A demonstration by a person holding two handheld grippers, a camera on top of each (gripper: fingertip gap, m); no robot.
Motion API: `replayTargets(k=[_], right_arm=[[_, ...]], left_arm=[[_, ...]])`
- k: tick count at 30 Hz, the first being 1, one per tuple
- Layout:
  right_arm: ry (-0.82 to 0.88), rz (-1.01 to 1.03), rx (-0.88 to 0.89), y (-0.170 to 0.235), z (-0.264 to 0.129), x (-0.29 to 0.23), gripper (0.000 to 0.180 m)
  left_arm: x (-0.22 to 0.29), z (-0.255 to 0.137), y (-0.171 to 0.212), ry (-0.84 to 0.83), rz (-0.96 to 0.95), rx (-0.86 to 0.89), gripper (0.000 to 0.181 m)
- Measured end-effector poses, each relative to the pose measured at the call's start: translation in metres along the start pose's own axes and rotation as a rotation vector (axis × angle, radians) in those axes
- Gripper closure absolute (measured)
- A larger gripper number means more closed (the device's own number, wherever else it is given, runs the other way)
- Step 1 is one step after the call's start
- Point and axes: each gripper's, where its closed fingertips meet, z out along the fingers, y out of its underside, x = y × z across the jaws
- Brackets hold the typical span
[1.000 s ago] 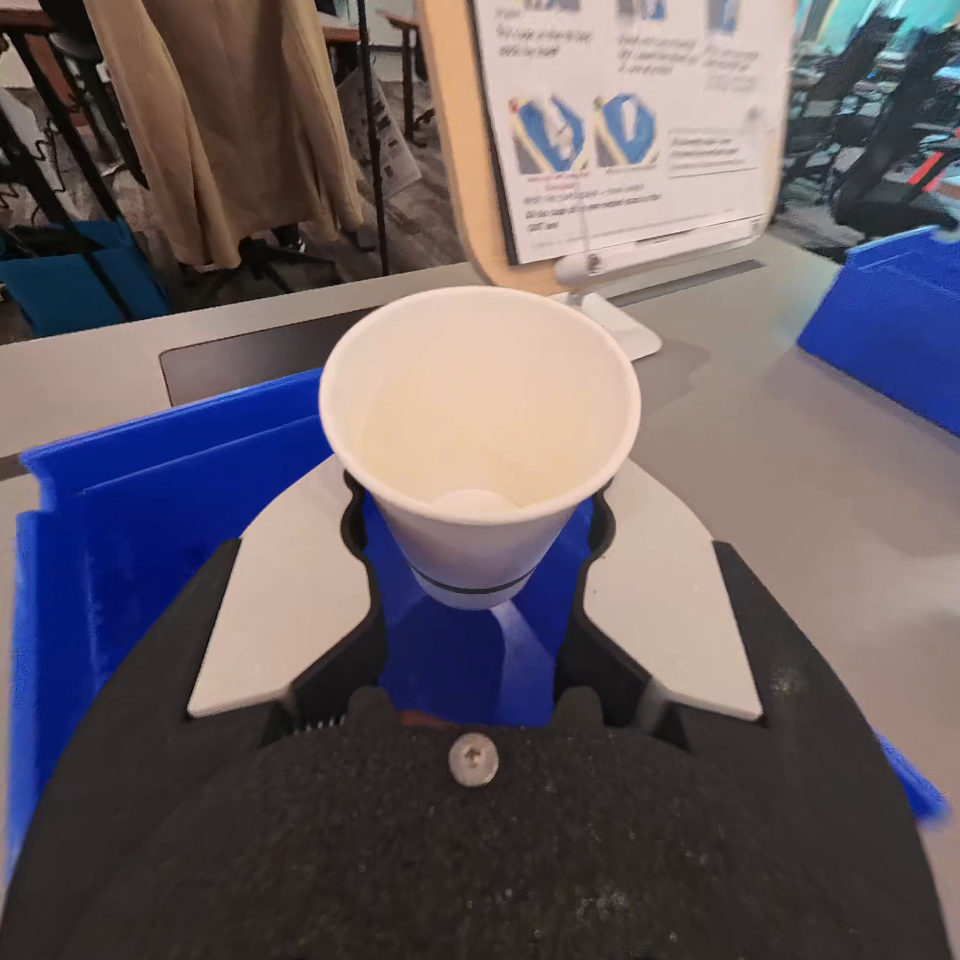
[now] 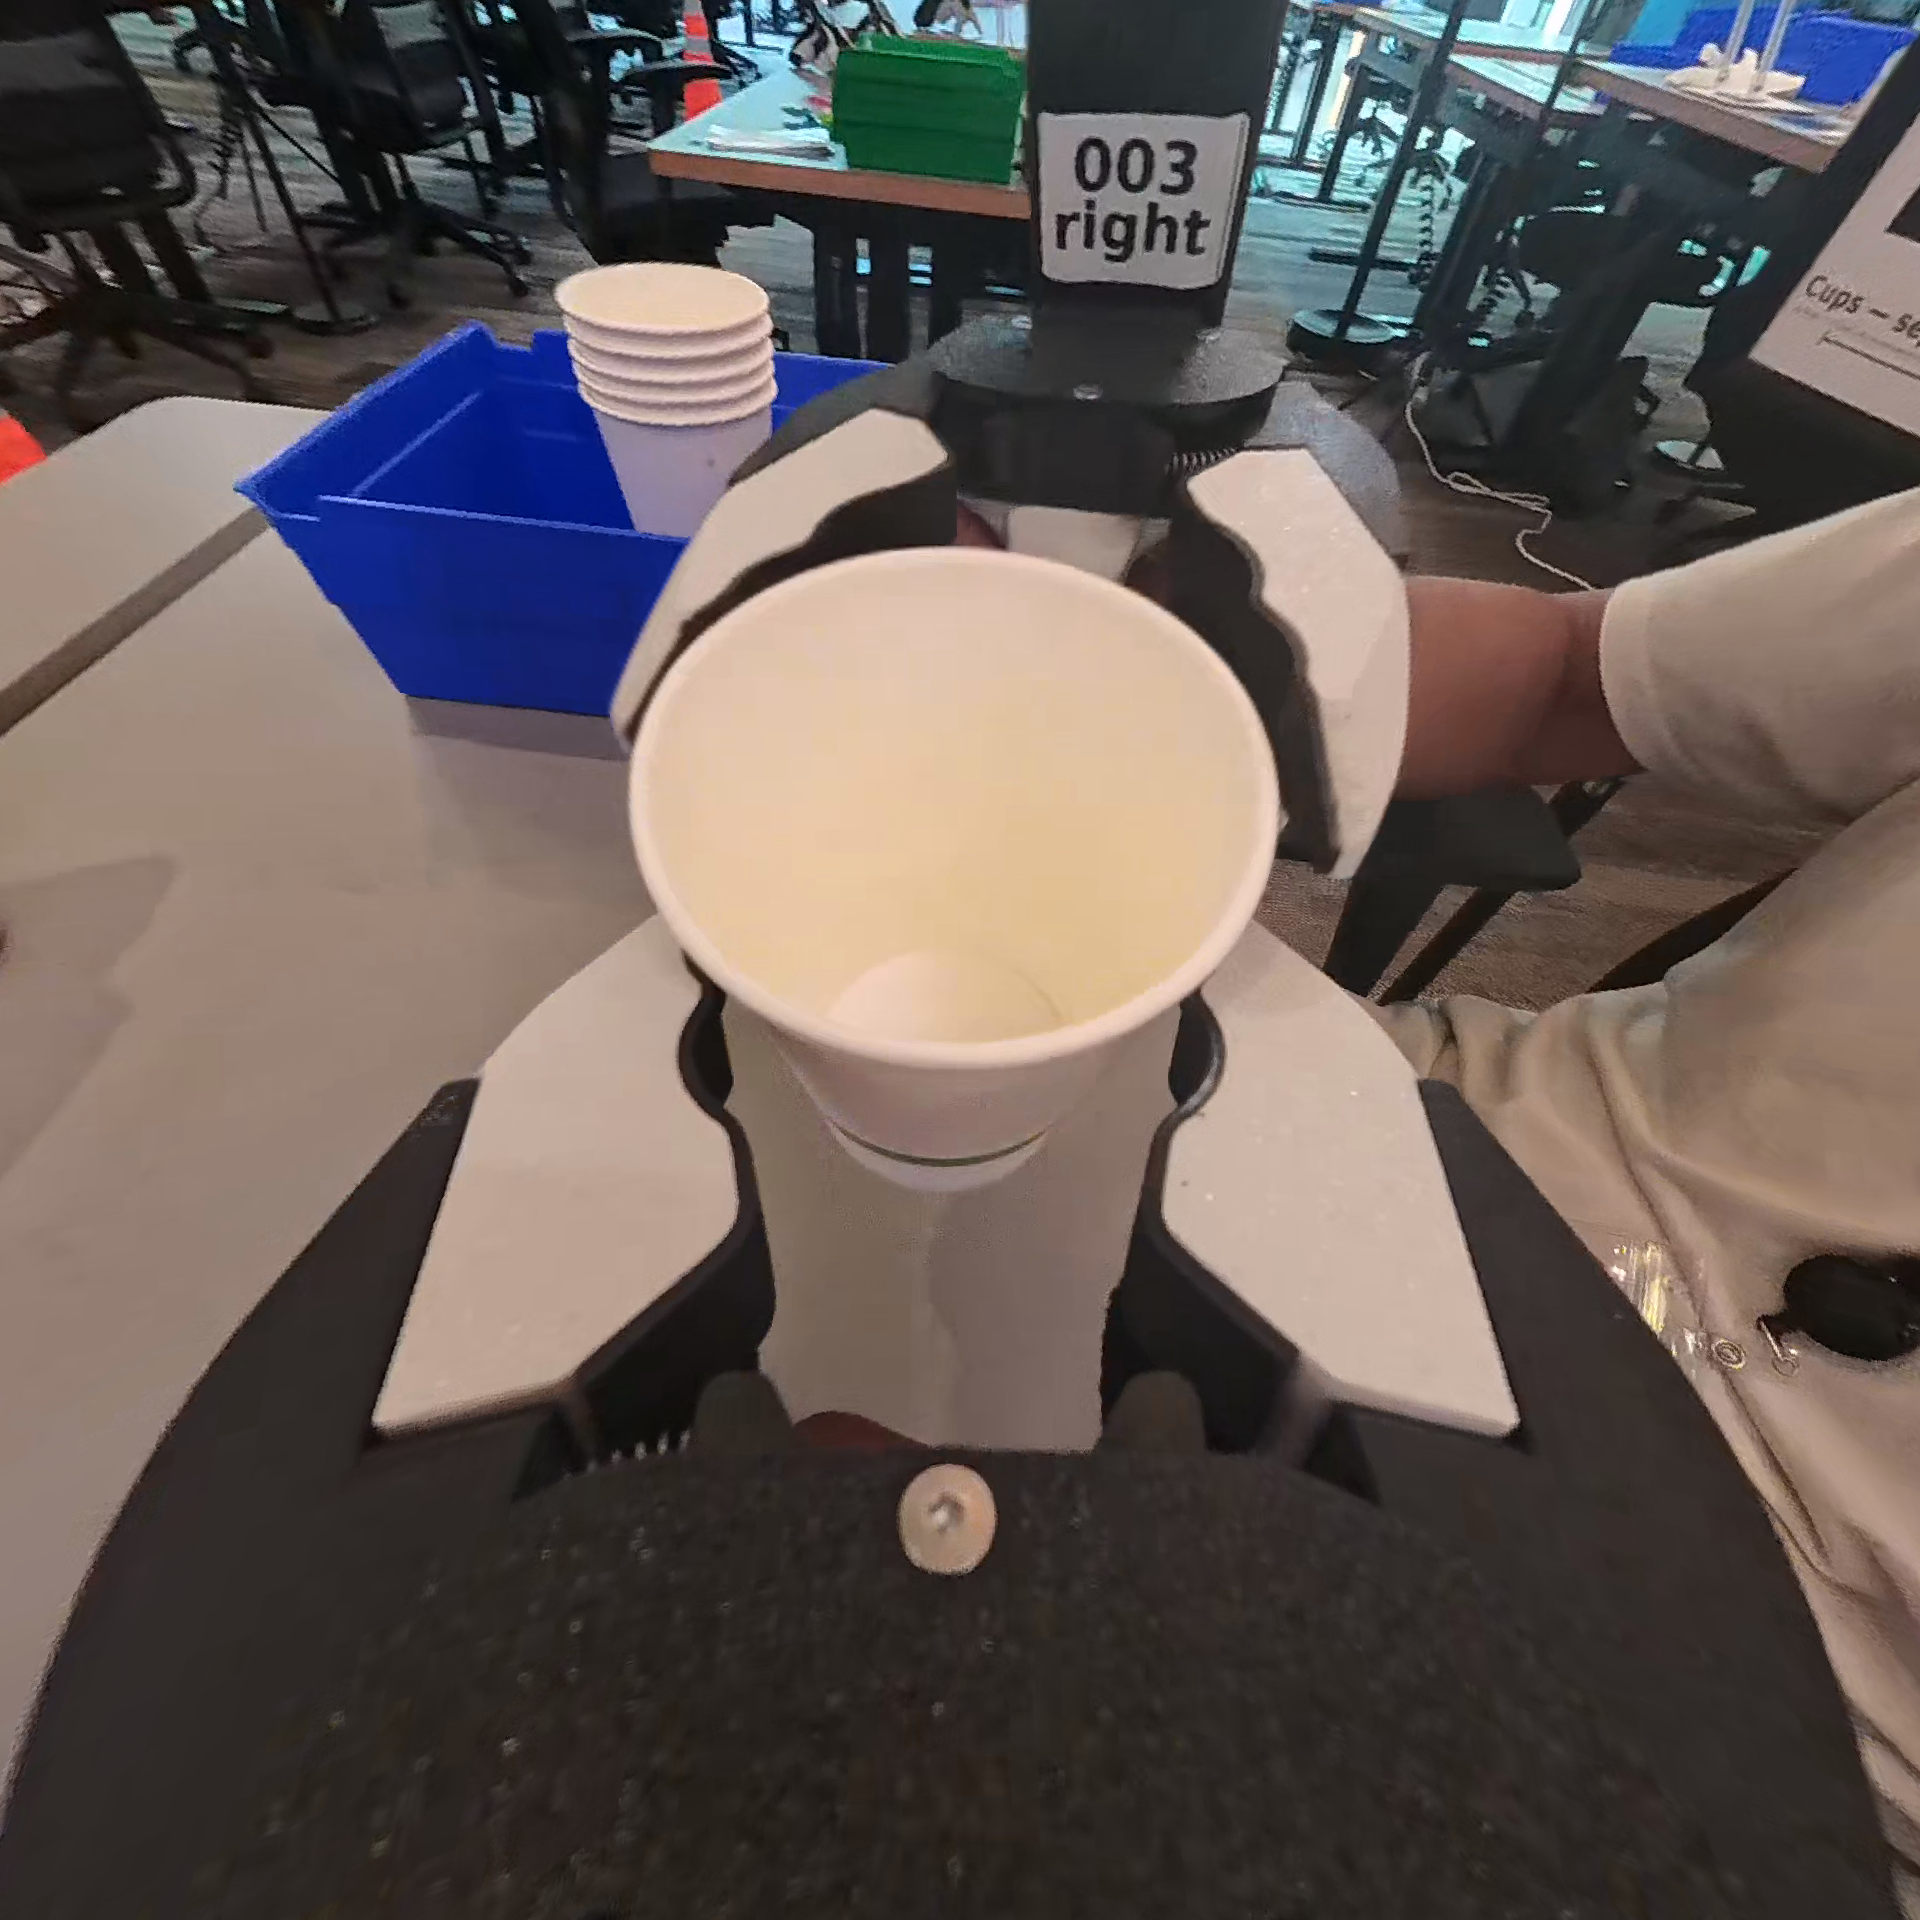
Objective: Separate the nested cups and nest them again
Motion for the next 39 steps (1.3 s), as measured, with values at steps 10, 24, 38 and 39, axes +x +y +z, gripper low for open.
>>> replayTargets(k=[10, 24, 38, 39], right_arm=[[0.063, -0.051, 0.034, -0.006, -0.016, 0.004, 0.084], [0.778, -0.090, 0.157, -0.053, -0.126, 0.069, 0.084], [1.337, 0.110, 0.095, -0.076, -0.328, 0.216, 0.084], [1.344, 0.119, 0.077, -0.071, -0.328, 0.222, 0.084]], left_arm=[[0.006, -0.007, -0.004, -0.104, 0.008, 0.028, 0.092], [-0.025, -0.110, 0.057, -1.032, -0.216, 0.195, 0.103], [-0.016, -0.085, 0.055, -0.957, -0.141, 0.150, 0.108], [-0.016, -0.085, 0.055, -0.952, -0.142, 0.150, 0.108]])
